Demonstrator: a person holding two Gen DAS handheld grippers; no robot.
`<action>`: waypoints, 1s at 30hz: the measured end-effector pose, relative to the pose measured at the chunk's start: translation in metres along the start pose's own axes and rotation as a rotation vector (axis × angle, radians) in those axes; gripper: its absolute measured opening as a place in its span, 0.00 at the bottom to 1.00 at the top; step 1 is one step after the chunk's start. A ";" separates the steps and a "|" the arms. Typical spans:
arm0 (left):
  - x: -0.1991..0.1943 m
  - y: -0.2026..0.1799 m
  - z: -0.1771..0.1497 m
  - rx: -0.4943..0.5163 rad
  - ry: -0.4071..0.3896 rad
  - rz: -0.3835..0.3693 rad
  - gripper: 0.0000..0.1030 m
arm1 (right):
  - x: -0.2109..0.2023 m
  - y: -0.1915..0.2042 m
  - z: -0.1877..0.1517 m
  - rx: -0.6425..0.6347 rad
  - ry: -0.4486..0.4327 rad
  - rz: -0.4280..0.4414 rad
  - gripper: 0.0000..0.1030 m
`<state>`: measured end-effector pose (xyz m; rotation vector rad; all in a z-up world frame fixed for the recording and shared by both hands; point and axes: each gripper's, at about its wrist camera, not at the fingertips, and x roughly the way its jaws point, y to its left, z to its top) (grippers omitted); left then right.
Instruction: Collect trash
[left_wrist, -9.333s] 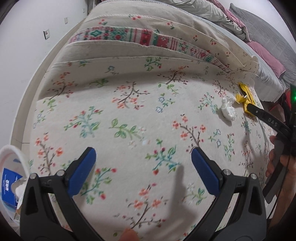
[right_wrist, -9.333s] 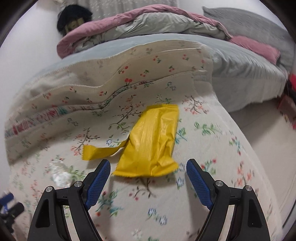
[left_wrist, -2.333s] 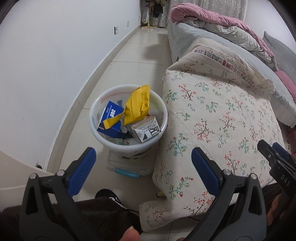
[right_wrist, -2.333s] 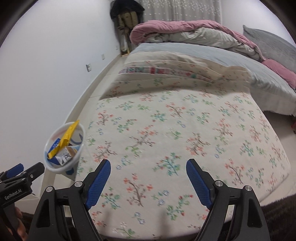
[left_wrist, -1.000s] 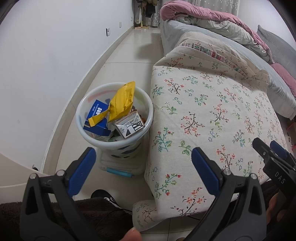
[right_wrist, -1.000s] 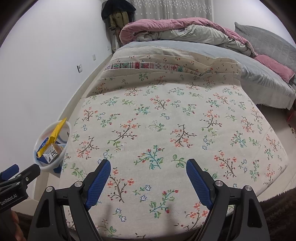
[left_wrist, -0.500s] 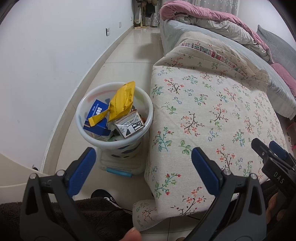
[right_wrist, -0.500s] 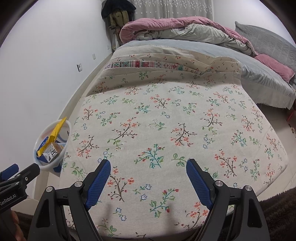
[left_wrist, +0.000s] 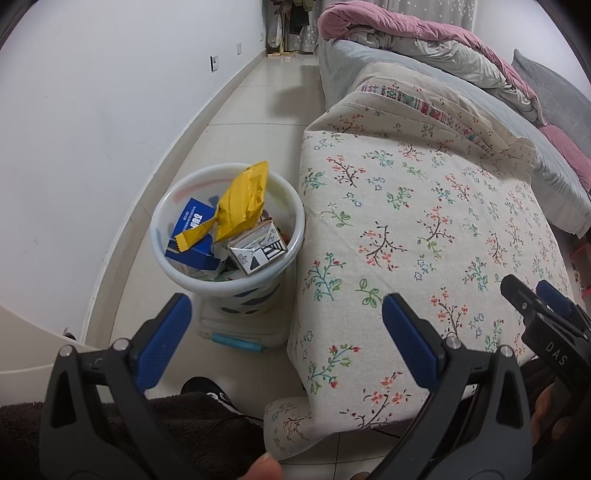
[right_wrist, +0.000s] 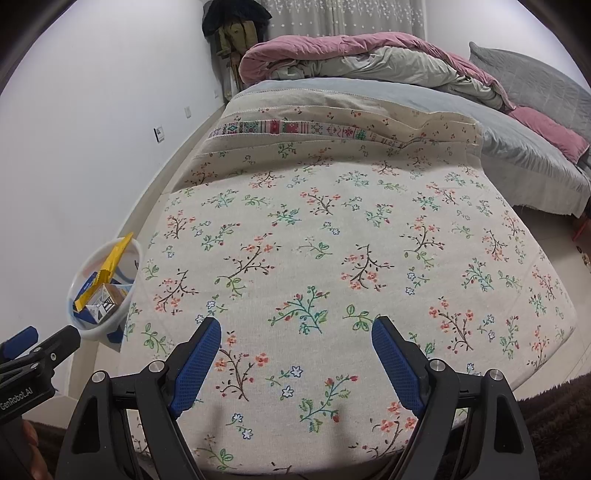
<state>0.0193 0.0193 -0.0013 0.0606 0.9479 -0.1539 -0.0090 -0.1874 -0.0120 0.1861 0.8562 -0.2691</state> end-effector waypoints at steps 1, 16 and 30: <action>0.000 0.000 0.000 0.000 0.000 0.000 0.99 | 0.000 0.000 0.000 0.000 -0.001 0.000 0.83; 0.000 -0.001 0.000 0.000 0.001 0.000 0.99 | 0.001 0.000 0.000 -0.002 0.001 0.001 0.83; -0.001 0.000 0.000 -0.002 0.000 -0.001 0.99 | 0.001 -0.001 0.000 -0.002 -0.001 0.001 0.83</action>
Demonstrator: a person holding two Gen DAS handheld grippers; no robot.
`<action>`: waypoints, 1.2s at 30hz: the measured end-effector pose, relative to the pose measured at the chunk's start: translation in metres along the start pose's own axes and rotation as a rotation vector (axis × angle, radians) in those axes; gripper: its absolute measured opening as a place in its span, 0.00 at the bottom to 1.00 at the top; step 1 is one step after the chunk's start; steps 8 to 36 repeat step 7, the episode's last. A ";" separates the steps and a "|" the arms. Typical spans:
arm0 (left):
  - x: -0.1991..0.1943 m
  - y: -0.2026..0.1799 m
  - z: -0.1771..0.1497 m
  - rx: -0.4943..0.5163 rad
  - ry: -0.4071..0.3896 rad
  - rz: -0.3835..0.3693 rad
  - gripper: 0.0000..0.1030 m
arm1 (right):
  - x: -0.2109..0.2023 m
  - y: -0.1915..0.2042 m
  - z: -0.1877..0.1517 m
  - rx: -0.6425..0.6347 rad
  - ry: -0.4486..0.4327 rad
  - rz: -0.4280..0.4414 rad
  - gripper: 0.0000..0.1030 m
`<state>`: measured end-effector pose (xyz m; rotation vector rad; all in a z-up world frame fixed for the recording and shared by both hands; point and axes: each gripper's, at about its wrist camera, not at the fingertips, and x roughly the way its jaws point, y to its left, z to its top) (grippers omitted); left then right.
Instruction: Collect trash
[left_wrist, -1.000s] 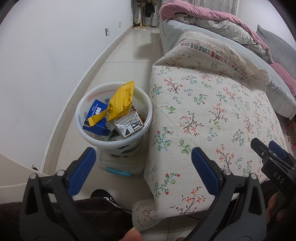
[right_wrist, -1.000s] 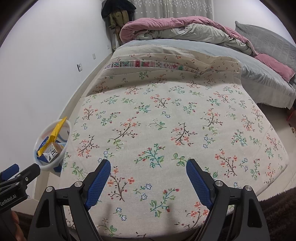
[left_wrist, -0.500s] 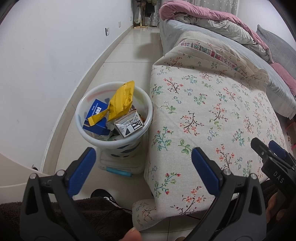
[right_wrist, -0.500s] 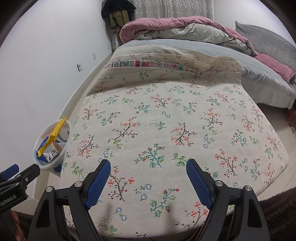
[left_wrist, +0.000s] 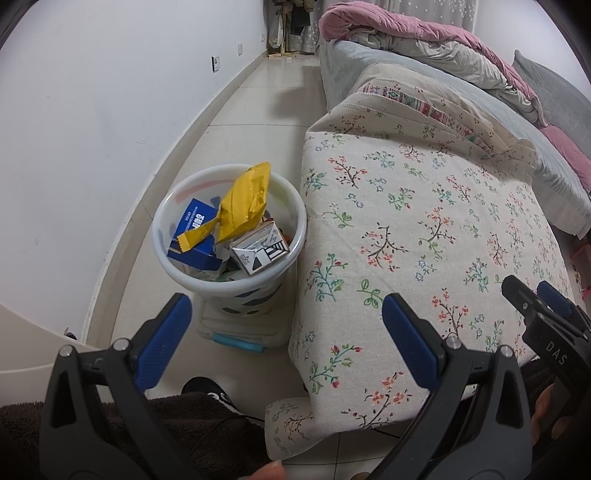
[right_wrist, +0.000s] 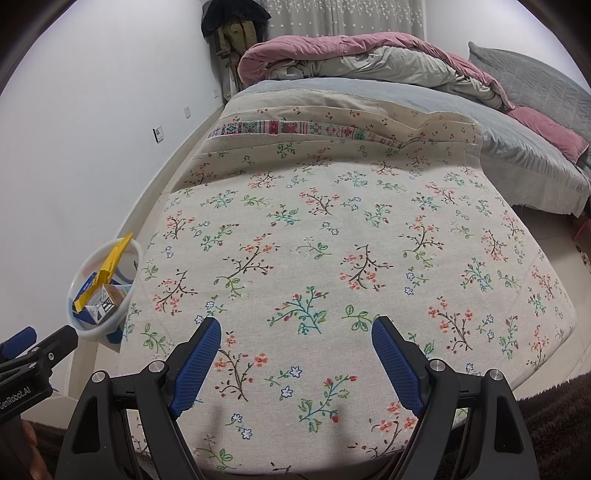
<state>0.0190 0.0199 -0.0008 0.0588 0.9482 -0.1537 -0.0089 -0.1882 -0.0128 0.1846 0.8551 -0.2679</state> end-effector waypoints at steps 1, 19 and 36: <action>0.000 0.001 0.000 -0.001 0.001 -0.002 0.99 | 0.000 0.000 0.000 -0.001 0.000 0.000 0.83; 0.001 0.001 0.000 0.000 0.007 -0.022 0.99 | 0.004 0.000 0.000 0.009 0.017 0.008 0.83; 0.001 0.001 0.000 0.000 0.007 -0.022 0.99 | 0.004 0.000 0.000 0.009 0.017 0.008 0.83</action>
